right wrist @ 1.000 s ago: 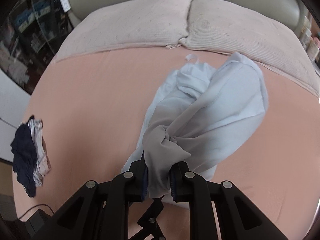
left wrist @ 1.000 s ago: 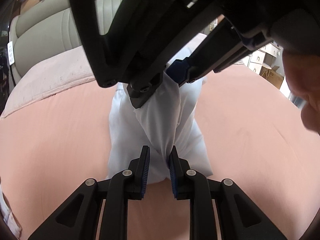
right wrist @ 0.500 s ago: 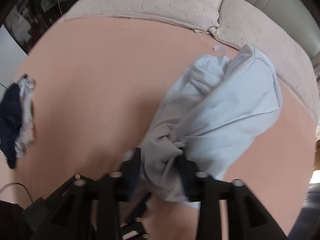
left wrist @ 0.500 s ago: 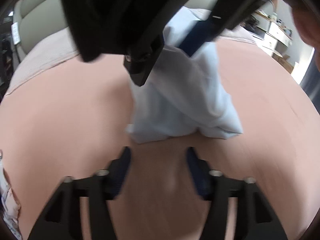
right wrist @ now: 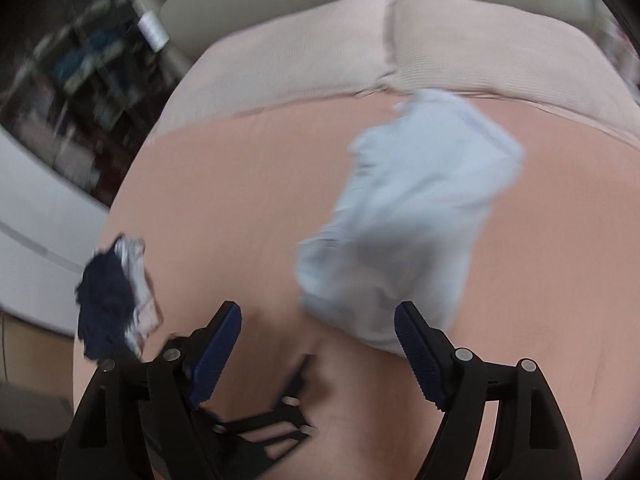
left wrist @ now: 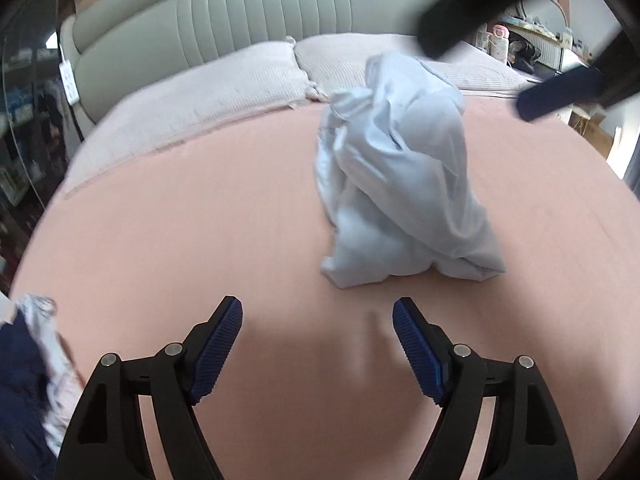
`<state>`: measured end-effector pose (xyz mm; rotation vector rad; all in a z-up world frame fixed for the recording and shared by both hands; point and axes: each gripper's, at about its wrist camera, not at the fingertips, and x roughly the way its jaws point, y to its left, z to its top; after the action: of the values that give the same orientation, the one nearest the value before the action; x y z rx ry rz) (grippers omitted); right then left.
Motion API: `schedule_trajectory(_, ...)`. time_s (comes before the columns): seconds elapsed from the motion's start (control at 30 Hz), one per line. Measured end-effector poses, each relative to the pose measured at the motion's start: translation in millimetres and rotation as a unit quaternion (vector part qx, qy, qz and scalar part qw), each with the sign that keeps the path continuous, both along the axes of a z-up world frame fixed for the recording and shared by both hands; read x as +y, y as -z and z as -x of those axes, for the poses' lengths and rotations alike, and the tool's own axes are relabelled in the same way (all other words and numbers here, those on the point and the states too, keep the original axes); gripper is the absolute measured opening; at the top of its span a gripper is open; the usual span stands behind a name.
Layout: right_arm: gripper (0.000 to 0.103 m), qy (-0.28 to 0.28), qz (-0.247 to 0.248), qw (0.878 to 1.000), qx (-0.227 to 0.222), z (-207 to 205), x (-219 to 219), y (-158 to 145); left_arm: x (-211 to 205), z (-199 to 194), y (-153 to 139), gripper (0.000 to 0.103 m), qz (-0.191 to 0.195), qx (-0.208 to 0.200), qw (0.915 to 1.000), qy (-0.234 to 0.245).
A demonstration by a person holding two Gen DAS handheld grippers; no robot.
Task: Fold clothes
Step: 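Release the shirt onto the sheet and open both grippers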
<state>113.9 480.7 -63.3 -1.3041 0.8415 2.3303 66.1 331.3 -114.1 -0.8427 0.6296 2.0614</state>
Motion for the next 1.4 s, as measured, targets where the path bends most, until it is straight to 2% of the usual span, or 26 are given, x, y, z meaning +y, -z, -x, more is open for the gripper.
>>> schedule_trajectory(0.07,0.085,0.043,0.020,0.998,0.028,-28.0,3.4,1.7,-14.4,-13.6,-12.5,0.077,0.002,0.017,0.9998,-0.002)
schedule_trajectory(0.17,0.085,0.106,0.053,0.992,0.053,-59.9,18.2,19.4,6.5,28.4,5.4,0.077,0.004,0.040,0.9992,0.000)
schedule_trajectory(0.23,0.085,0.130,0.066,0.988,0.042,-74.1,30.0,32.4,11.6,33.4,3.4,0.077,0.005,0.053,0.9986,0.000)
schedule_trajectory(0.33,0.085,0.151,0.062,0.986,0.016,-78.3,41.9,42.7,23.2,40.9,-1.9,0.077,-0.002,0.059,0.9982,0.000)
schedule_trajectory(0.53,0.085,0.169,0.099,0.979,0.048,-89.4,58.1,64.1,46.8,32.4,-28.6,0.078,-0.016,0.079,0.9967,0.016)
schedule_trajectory(0.7,0.085,0.196,0.061,0.979,0.020,-81.7,61.4,88.0,76.7,35.4,-56.5,0.078,-0.033,0.091,0.9945,0.041)
schedule_trajectory(0.8,0.083,0.211,0.030,0.976,0.036,-83.0,60.0,93.4,103.0,39.4,-69.1,0.078,-0.041,0.096,0.9919,0.073)
schedule_trajectory(0.83,0.078,0.214,0.019,0.975,0.050,-83.7,59.3,93.6,110.7,40.5,-71.9,0.078,-0.045,0.097,0.9908,0.084)
schedule_trajectory(0.87,0.065,0.213,0.009,0.975,0.061,-83.3,58.4,93.5,118.2,41.4,-74.5,0.078,-0.047,0.095,0.9901,0.093)
schedule_trajectory(0.9,0.057,0.205,-0.004,0.977,0.065,-81.1,57.2,92.8,125.7,42.3,-76.7,0.077,-0.051,0.085,0.9899,0.101)
schedule_trajectory(0.93,0.045,0.200,-0.021,0.978,0.065,-79.0,55.8,91.8,132.0,43.1,-78.2,0.077,-0.056,0.074,0.9897,0.109)
schedule_trajectory(0.97,0.042,0.195,-0.036,0.978,0.064,-76.8,54.7,91.4,136.7,43.5,-79.2,0.077,-0.059,0.064,0.9896,0.114)
schedule_trajectory(1.03,0.039,0.190,-0.035,0.979,0.065,-74.5,55.8,94.9,146.7,46.1,-78.0,0.077,-0.061,0.049,0.9889,0.126)
schedule_trajectory(1.07,0.033,0.192,-0.028,0.978,0.070,-74.4,58.2,97.6,152.8,47.5,-76.1,0.075,-0.061,0.044,0.9878,0.137)
schedule_trajectory(1.13,0.026,0.205,-0.005,0.974,0.091,-76.8,67.1,104.0,162.6,46.7,-73.4,0.055,-0.054,0.043,0.9852,0.157)
schedule_trajectory(1.17,0.022,0.207,0.004,0.973,0.102,-78.0,69.1,105.3,166.5,46.1,-72.7,0.049,-0.051,0.043,0.9842,0.164)
schedule_trajectory(1.23,0.017,0.204,0.002,0.972,0.118,-79.0,70.0,103.6,176.8,45.5,-70.6,0.031,-0.044,0.035,0.9811,0.185)
schedule_trajectory(1.3,0.017,0.194,-0.002,0.973,0.128,-76.4,69.6,101.9,188.8,44.6,-68.8,0.016,-0.036,0.021,0.9780,0.204)
schedule_trajectory(1.4,0.017,0.183,0.012,0.973,0.140,-66.8,68.6,105.9,201.1,43.5,-67.3,0.016,-0.045,-0.001,0.9743,0.221)
